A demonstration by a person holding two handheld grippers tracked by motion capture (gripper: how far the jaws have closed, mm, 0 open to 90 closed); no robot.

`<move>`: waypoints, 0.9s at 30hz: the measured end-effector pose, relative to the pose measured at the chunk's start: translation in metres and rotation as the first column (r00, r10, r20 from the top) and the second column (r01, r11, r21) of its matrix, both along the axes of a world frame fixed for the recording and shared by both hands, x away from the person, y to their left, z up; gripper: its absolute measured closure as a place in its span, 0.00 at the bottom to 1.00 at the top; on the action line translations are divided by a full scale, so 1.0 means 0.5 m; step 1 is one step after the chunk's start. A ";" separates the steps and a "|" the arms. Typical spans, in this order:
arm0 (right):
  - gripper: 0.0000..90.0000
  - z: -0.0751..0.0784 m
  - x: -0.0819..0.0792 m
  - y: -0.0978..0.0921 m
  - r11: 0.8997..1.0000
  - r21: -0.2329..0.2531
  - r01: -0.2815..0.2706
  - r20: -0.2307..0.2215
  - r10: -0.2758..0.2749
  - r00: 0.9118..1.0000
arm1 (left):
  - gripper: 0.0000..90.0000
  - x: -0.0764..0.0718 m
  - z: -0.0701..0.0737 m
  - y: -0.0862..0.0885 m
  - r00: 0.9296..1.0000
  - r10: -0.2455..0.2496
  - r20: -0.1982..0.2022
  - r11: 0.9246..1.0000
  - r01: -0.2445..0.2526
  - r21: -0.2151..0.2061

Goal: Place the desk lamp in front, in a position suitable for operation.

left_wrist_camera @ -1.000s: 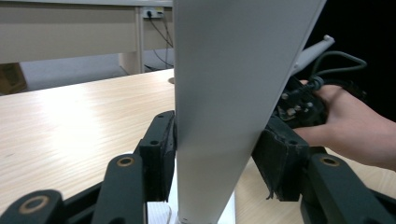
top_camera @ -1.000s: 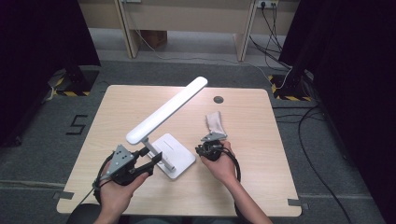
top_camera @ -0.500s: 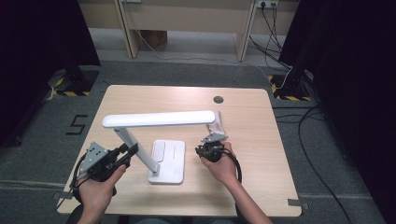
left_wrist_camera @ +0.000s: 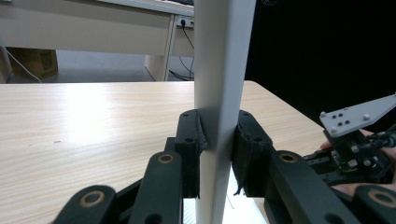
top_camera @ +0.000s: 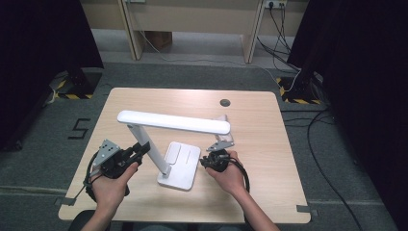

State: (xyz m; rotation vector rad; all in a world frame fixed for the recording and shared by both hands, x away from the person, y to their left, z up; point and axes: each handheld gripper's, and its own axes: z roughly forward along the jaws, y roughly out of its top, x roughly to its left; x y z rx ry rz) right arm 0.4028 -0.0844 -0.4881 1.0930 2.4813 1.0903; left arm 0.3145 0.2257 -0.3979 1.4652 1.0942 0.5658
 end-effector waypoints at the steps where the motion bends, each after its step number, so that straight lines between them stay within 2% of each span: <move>1: 0.88 -0.002 -0.001 -0.003 1.000 -0.007 -0.006 0.002 0.006 1.000 | 0.81 -0.002 0.000 -0.002 1.000 0.000 0.002 1.000 0.000 0.005; 4: 0.92 -0.004 -0.005 -0.014 1.000 -0.026 -0.002 -0.002 0.002 1.000 | 0.81 -0.009 0.001 -0.010 1.000 -0.008 -0.004 1.000 0.008 0.006; 7: 1.00 -0.002 -0.007 -0.021 0.999 -0.035 0.000 -0.013 0.000 1.000 | 0.80 -0.019 0.000 -0.022 1.000 -0.016 0.004 1.000 0.016 0.018; 12: 1.00 -0.001 -0.010 -0.022 0.999 -0.032 -0.002 -0.028 0.001 1.000 | 0.78 -0.038 -0.002 -0.048 0.999 -0.046 0.012 0.998 0.045 0.039; 17: 1.00 -0.002 -0.011 -0.024 0.999 -0.048 0.002 -0.024 -0.003 1.000 | 0.77 -0.050 -0.010 -0.068 0.996 -0.085 -0.011 0.996 0.085 0.034; 21: 0.99 -0.006 -0.010 -0.028 0.998 -0.056 0.012 -0.024 -0.013 1.000 | 0.76 -0.053 -0.010 -0.081 0.994 -0.109 -0.017 0.993 0.110 0.030; 27: 0.97 -0.009 -0.008 -0.032 0.998 -0.054 0.023 -0.026 -0.024 0.999 | 0.75 -0.054 -0.011 -0.089 0.993 -0.120 -0.019 0.992 0.120 0.035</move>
